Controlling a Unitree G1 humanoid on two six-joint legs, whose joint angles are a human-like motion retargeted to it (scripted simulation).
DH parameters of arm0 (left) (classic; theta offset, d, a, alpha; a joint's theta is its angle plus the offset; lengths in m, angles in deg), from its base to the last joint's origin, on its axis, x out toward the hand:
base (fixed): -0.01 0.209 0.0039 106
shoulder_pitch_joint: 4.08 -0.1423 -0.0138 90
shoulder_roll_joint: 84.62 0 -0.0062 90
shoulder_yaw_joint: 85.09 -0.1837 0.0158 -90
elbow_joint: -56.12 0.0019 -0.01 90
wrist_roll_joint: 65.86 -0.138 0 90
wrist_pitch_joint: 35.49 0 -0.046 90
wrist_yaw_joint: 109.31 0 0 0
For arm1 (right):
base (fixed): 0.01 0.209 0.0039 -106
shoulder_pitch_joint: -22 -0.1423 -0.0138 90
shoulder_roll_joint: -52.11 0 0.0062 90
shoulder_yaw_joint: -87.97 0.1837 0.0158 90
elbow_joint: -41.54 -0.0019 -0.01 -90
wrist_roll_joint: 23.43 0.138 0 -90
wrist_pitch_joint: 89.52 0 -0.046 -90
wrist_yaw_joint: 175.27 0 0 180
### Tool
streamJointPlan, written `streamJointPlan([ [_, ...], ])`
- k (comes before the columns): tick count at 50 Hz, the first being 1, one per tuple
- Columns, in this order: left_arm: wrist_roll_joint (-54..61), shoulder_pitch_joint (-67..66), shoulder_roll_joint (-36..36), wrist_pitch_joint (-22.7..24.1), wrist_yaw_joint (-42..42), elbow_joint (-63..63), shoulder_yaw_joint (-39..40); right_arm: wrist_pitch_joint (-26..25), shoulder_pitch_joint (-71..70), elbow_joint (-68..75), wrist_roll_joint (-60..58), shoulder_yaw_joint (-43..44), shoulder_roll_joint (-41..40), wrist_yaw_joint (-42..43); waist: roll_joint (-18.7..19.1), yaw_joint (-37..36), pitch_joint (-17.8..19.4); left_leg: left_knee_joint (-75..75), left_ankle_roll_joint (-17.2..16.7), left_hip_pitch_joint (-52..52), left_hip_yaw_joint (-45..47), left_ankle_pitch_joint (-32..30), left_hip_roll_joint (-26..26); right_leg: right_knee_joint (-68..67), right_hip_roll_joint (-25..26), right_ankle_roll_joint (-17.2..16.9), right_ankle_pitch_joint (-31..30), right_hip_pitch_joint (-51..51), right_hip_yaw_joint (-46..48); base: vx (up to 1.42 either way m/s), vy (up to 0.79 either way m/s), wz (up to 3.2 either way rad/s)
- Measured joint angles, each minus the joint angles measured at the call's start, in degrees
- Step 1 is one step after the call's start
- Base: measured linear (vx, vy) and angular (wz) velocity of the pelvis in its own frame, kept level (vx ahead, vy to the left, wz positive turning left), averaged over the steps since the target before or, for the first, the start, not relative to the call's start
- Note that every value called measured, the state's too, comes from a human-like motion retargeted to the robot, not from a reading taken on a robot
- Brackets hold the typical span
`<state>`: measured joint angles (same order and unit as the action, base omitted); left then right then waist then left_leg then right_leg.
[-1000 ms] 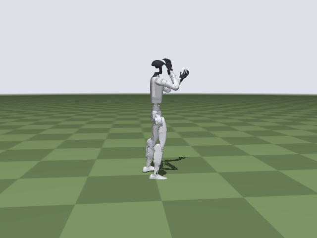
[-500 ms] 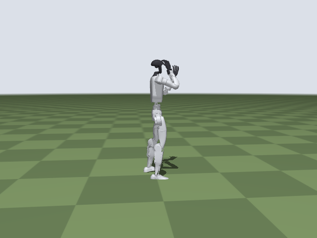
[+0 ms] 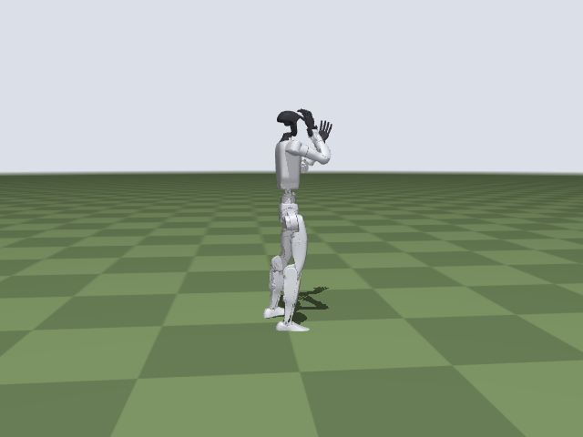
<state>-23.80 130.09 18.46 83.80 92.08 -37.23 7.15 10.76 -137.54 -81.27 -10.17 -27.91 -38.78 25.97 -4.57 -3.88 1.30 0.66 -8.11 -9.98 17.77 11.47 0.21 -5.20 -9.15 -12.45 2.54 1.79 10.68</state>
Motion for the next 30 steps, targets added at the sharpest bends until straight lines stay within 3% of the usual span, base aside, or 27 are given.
streamJointPlan([
  [3,-23.5,-0.5,6.6,-10.2,13.4,6.8,0.4,0.5,0.1,0.1,-1.3,0.7,0.3,0.4,0.4,0.6,-0.3,-0.2,0.1,-0.2,0.6,0.1,0.0,-0.4,0.0,-0.1,0.3,-0.2,-0.6,0.00,0.00,0.00],
  [6,-40.4,-3.1,13.5,-19.1,17.6,11.5,-1.6,1.5,0.3,-0.3,-2.3,1.3,0.9,0.2,0.7,1.3,-0.7,-0.4,0.3,-0.3,1.2,0.2,-0.1,-0.9,0.0,-0.2,0.5,-0.5,-1.2,0.00,0.00,0.00],
  [13,-67.0,-8.8,29.0,-23.0,14.8,21.2,-8.7,5.5,0.6,-0.6,-5.9,1.8,3.3,0.3,1.6,2.7,-1.7,-1.1,0.6,-0.5,2.6,0.5,0.0,-1.1,0.1,-0.8,0.7,-0.7,-2.5,0.04,0.00,-0.18],
  [17,-67.7,-6.3,34.8,-25.1,9.6,34.2,-16.4,5.0,-0.5,0.2,-6.0,1.6,3.6,0.7,2.0,3.7,-1.9,-1.4,1.0,-0.7,3.3,0.6,-0.1,-1.0,0.0,-1.2,0.7,-0.6,-3.1,0.01,0.00,-0.04],
  [22,-56.2,-1.5,37.3,-24.4,-11.2,48.4,-27.6,2.4,-0.9,0.4,-5.4,1.5,4.6,-2.8,2.2,4.4,-2.1,-1.7,1.5,-0.9,4.1,0.8,-0.2,-0.7,0.0,-1.5,0.6,-0.6,-3.7,0.00,0.00,0.00],
  [24,-54.7,-1.4,38.1,-23.7,-13.8,50.1,-29.8,2.7,-0.6,0.2,-4.7,1.4,5.4,-3.2,2.2,4.6,-2.2,-1.7,1.6,-0.9,4.3,0.8,-0.2,-0.6,0.1,-1.7,0.6,-0.6,-3.9,0.00,0.00,0.00],
  [26,-55.8,-1.6,39.3,-22.6,-11.0,49.7,-31.4,3.8,-0.3,-0.1,-3.7,1.5,6.2,-2.2,2.2,4.6,-2.2,-1.6,1.6,-1.0,4.5,0.8,-0.2,-0.5,0.2,-1.8,0.5,-0.6,-4.1,0.00,0.00,0.00],
  [30,-64.7,-2.6,41.5,-20.4,5.6,46.3,-32.6,8.3,0.5,-0.2,-1.3,2.3,6.8,2.2,1.9,4.4,-1.8,-1.1,1.4,-1.4,5.0,0.8,-0.1,-0.5,0.4,-2.0,0.5,-0.7,-4.5,0.00,0.00,0.00],
])
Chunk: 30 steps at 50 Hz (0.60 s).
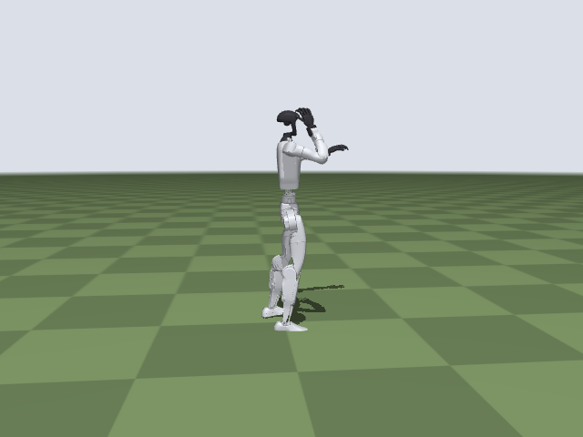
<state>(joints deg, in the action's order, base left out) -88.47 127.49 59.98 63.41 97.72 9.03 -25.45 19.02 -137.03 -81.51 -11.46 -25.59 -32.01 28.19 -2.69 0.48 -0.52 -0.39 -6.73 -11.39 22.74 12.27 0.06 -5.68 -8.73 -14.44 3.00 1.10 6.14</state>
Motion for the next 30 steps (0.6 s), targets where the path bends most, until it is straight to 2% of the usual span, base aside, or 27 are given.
streamJointPlan([
  [3,-2.0,-1.2,0.1,0.3,2.4,-0.7,0.7,0.8,0.7,0.3,0.2,0.6,-1.0,0.5,-0.1,0.0,-0.1,0.3,0.0,-0.1,0.3,0.0,0.0,0.1,0.2,-0.1,-0.1,-0.2,-0.3,0.00,0.00,0.00],
  [5,0.5,-2.3,-0.5,-0.1,-2.7,0.7,1.5,-0.5,0.8,0.6,-0.3,0.9,-1.8,-1.1,-0.1,0.0,-0.1,0.4,0.1,-0.1,0.6,0.0,0.0,0.0,0.2,-0.1,-0.1,-0.4,-0.6,0.00,0.00,0.00],
  [9,10.1,-5.3,-2.7,-4.3,-19.2,4.9,4.8,-5.0,0.8,0.6,-2.5,1.4,-2.3,-5.3,-0.2,0.0,0.3,0.5,0.3,0.0,1.2,0.1,0.0,-0.1,0.4,-0.2,-0.1,-0.9,-1.2,0.00,0.00,0.00],
  [12,14.7,-10.2,-4.7,-5.4,-24.4,5.6,8.8,-6.2,1.6,0.0,-2.7,2.3,-1.7,-6.9,-0.5,-0.3,0.6,0.4,0.3,0.1,1.7,0.2,0.1,0.0,0.5,-0.3,-0.3,-1.3,-1.7,0.00,0.00,0.00],
  [15,18.1,-18.8,-7.9,-3.9,-24.3,1.8,15.5,-5.8,2.7,-0.9,-1.7,3.4,-0.7,-7.0,-0.7,-0.6,1.3,0.3,0.2,0.2,2.2,0.3,0.2,0.4,0.8,-0.6,-0.7,-1.4,-2.1,0.00,0.00,0.00],
  [20,24.7,-33.0,-17.8,0.2,-24.1,-10.1,25.5,-4.9,5.4,-1.4,-0.4,5.5,0.0,-6.6,-1.0,-0.4,1.9,0.1,-0.4,0.7,2.5,0.4,0.8,1.5,1.5,-0.6,-1.3,-1.3,-2.1,0.00,0.00,0.00],
  [25,32.0,-37.4,-27.6,1.4,-26.7,-22.3,28.3,-5.6,8.2,-1.2,-0.4,7.3,0.3,-7.1,-1.7,0.5,2.0,0.1,-0.6,1.1,1.3,0.4,0.6,1.8,1.0,-0.6,-1.4,-0.9,-1.0,0.01,0.02,0.20],
  [30,36.6,-32.9,-33.0,4.0,-23.6,-37.0,27.0,-5.6,10.8,-1.3,-1.1,7.9,0.8,-5.9,-2.1,1.2,2.0,0.4,-1.0,1.3,-0.2,0.1,0.6,1.2,0.7,0.1,-0.9,-0.8,0.5,0.01,0.00,0.30],
])
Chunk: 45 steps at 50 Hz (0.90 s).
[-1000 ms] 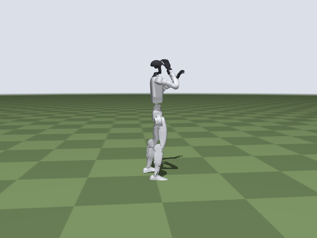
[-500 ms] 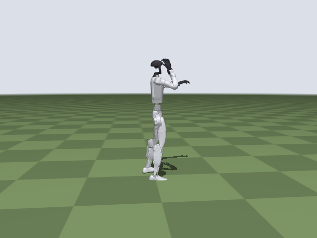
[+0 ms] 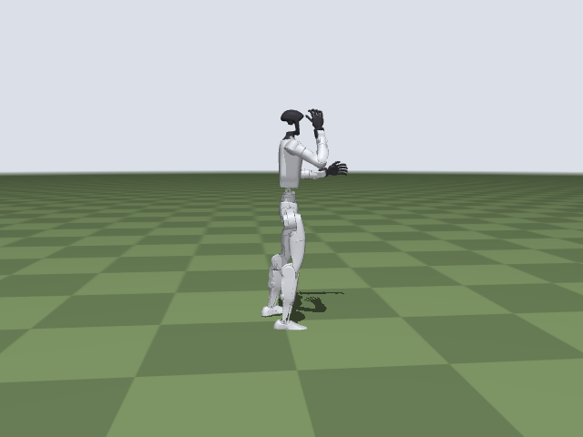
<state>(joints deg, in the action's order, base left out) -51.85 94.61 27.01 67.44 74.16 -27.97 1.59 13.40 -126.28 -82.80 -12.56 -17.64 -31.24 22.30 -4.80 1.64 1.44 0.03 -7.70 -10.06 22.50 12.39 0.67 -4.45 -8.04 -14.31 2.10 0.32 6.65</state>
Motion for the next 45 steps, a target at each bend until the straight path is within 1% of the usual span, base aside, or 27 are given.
streamJointPlan([
  [5,2.3,10.7,-3.4,2.9,2.8,-15.4,-3.5,-1.3,3.6,-1.0,-3.0,0.9,1.7,-1.1,-0.3,-0.1,-0.1,-0.1,-0.2,0.3,-1.1,0.0,0.2,-0.2,0.0,0.2,0.2,0.2,1.1,0.01,-0.01,0.13],
  [10,-0.2,24.0,-6.9,3.9,2.7,-28.1,-9.2,-2.8,11.4,-2.4,-4.4,2.4,3.8,-8.9,-0.2,-0.7,-0.2,-0.6,-0.4,0.6,-1.3,0.3,0.5,0.3,0.2,-0.4,0.1,0.5,1.4,0.00,0.00,0.00],
  [13,-3.0,32.6,-9.0,3.9,3.5,-32.6,-13.9,-2.6,19.4,-2.3,-1.5,2.6,4.5,-12.2,0.1,-0.8,-0.3,-0.9,-0.6,0.7,-1.2,0.4,0.8,0.5,0.5,-0.7,0.1,0.6,1.4,0.00,0.00,0.00],
  [17,-5.2,43.6,-11.4,3.2,7.1,-34.8,-20.9,-2.6,32.4,1.1,5.2,1.5,4.8,-13.5,1.1,-0.4,-0.2,-1.0,-1.2,0.5,-1.0,0.5,1.2,0.4,0.9,-0.7,0.2,0.6,1.3,0.00,0.00,0.00],
  [20,-5.6,50.7,-13.2,2.5,10.6,-34.5,-25.7,-3.3,42.1,6.8,10.5,0.0,4.8,-13.6,2.0,0.6,-0.1,-0.8,-1.6,0.4,-1.0,0.5,1.4,0.2,1.1,-0.7,0.4,0.7,1.4,0.00,0.00,0.00],
  [25,-5.7,58.5,-16.7,1.5,16.0,-33.5,-30.6,-6.9,54.4,22.1,16.3,-2.4,4.0,-12.3,3.9,3.0,0.3,-0.9,-2.4,0.4,-0.8,0.7,1.9,0.1,1.6,-0.3,0.7,0.6,1.3,0.01,-0.01,-0.01],
  [28,-5.4,60.7,-19.1,0.8,18.4,-33.5,-31.9,-9.0,59.2,33.1,23.2,-3.3,1.9,-10.5,4.8,4.4,0.9,-1.9,-2.2,0.8,-0.4,0.6,2.3,0.3,1.8,0.0,0.7,0.7,1.1,0.03,-0.06,-0.10],
  [31,-3.8,62.3,-21.6,-1.0,20.1,-33.8,-32.9,-10.7,61.5,44.3,37.6,-2.8,-1.5,-9.8,5.0,5.4,1.8,-4.3,-0.9,1.6,0.2,0.0,2.4,0.6,1.5,0.5,0.8,1.1,0.5,0.03,-0.08,-0.18],
  [33,-3.6,61.8,-22.7,-1.6,20.1,-34.2,-31.6,-11.4,62.4,50.4,47.0,-0.5,-4.2,-9.3,4.6,5.8,2.5,-7.1,0.4,2.4,0.7,-0.6,2.3,0.7,0.8,0.5,0.8,1.6,-0.1,0.03,-0.09,-0.24],
  [35,-1.9,62.3,-24.8,-3.2,21.6,-34.4,-32.6,-11.4,62.4,55.0,55.7,0.9,-6.3,-7.7,3.8,6.0,3.1,-11.1,2.4,3.8,1.1,-1.4,2.1,0.9,-0.1,0.9,0.8,2.1,-0.9,0.03,-0.10,-0.27],
  [37,-2.3,61.3,-25.5,-3.2,21.6,-34.5,-31.2,-10.2,61.5,57.5,59.1,3.6,-7.8,-6.3,3.0,6.0,3.6,-15.8,4.0,5.7,1.4,-1.9,2.0,0.9,-1.1,0.9,0.9,2.5,-1.6,0.03,-0.09,-0.26],
  [40,-2.7,58.9,-28.2,-2.9,20.0,-34.7,-30.4,-8.0,58.3,59.8,60.5,6.8,-9.1,-4.8,1.8,5.8,3.9,-25.0,6.5,9.9,1.6,-2.5,2.2,0.8,-2.6,0.9,1.0,2.9,-2.8,0.02,-0.07,-0.28],
  [42,-2.1,57.8,-28.8,-2.6,20.0,-34.8,-29.7,-6.6,55.4,60.1,60.8,8.5,-9.3,-3.5,1.3,5.5,3.8,-28.6,7.2,12.2,1.7,-2.6,2.2,0.8,-3.2,0.8,1.1,3.2,-3.5,0.03,-0.05,-0.29],
  [45,-0.3,57.2,-29.6,-2.2,19.8,-34.7,-29.2,-4.5,47.8,61.5,61.3,10.8,-8.9,-1.0,1.1,4.8,3.5,-30.1,7.1,14.8,1.8,-1.9,2.0,0.8,-3.3,0.7,1.1,3.3,-4.5,0.04,-0.03,-0.34],
])
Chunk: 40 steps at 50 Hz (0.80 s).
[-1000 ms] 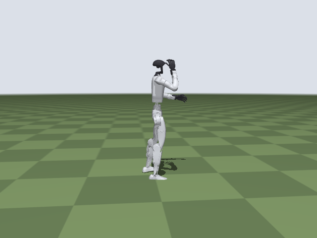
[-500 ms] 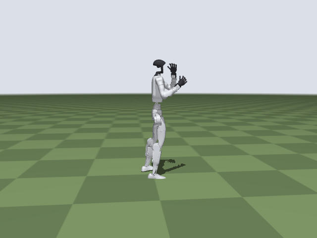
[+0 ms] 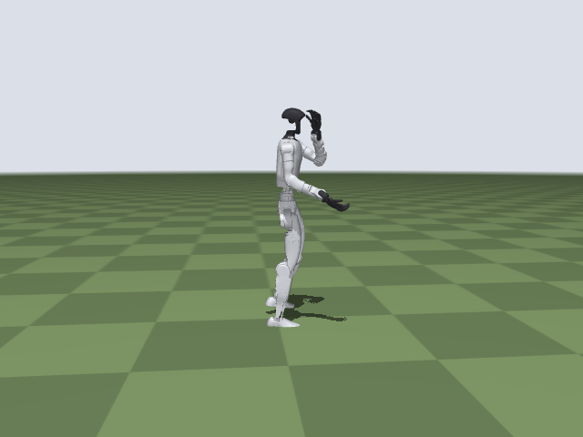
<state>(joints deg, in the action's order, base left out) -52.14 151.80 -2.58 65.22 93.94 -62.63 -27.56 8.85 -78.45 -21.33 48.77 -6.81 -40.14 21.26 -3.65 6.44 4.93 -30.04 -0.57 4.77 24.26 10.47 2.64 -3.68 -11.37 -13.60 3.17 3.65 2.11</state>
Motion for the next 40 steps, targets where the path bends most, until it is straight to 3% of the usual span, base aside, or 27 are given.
streamJointPlan([
  [8,2.0,3.8,-3.0,1.9,-0.4,2.5,-0.3,6.9,-33.8,5.5,-2.6,5.7,2.5,7.1,2.4,-2.9,-0.2,21.9,-6.3,-1.5,-0.6,-3.0,-1.9,0.5,3.0,-0.6,0.1,0.8,-2.8,0.08,0.03,-0.37],
  [14,0.8,5.5,-5.0,3.4,-4.4,4.2,-0.7,13.8,-48.3,-9.0,-1.7,4.7,2.1,0.1,4.1,-4.2,-0.9,33.4,-11.2,-3.9,-2.1,-8.5,-1.5,1.0,5.7,-0.4,1.3,2.3,-2.9,0.15,0.08,-0.04],
  [17,0.3,5.3,-5.2,4.5,-7.8,4.9,-0.6,16.0,-49.8,-18.8,0.1,3.9,1.7,-9.2,3.5,-4.6,-1.6,34.9,-12.0,-4.8,-2.5,-9.1,-1.8,0.4,5.7,-0.1,2.4,2.8,-2.6,0.18,0.10,0.14],
  [20,0.4,4.4,-4.9,4.5,-9.3,5.2,-0.6,15.9,-49.3,-22.2,0.4,3.8,2.4,-13.1,2.3,-5.3,-3.0,35.0,-12.2,-5.9,-2.5,-8.4,-2.2,-0.4,5.3,0.3,3.3,3.2,-2.3,0.19,0.11,0.11],
  [28,4.2,6.8,-2.9,2.9,-4.7,5.6,-1.5,15.9,-48.8,-10.1,-2.0,5.0,5.7,5.3,1.0,-6.6,-3.1,33.8,-11.5,-8.9,-2.8,-5.4,-1.8,-10.6,5.8,2.0,3.1,1.1,-2.5,0.18,0.12,0.07],
  [35,4.7,6.8,-2.6,4.3,-5.1,5.8,-2.3,21.9,-43.4,-25.6,2.1,5.2,-0.4,0.0,2.0,-6.6,-2.3,30.6,-10.2,-9.7,-2.8,-2.7,0.5,-25.3,6.7,2.9,0.0,-5.7,-2.4,0.13,0.10,-0.10],
  [40,5.0,6.2,-2.2,4.8,-4.1,6.6,-2.6,23.8,-38.2,-35.5,-3.4,4.6,-1.6,3.0,1.8,-6.5,-2.3,29.6,-10.3,-10.6,-1.7,-1.4,1.3,-25.5,3.9,4.7,1.6,-8.8,3.1,0.10,0.05,-0.21],
])
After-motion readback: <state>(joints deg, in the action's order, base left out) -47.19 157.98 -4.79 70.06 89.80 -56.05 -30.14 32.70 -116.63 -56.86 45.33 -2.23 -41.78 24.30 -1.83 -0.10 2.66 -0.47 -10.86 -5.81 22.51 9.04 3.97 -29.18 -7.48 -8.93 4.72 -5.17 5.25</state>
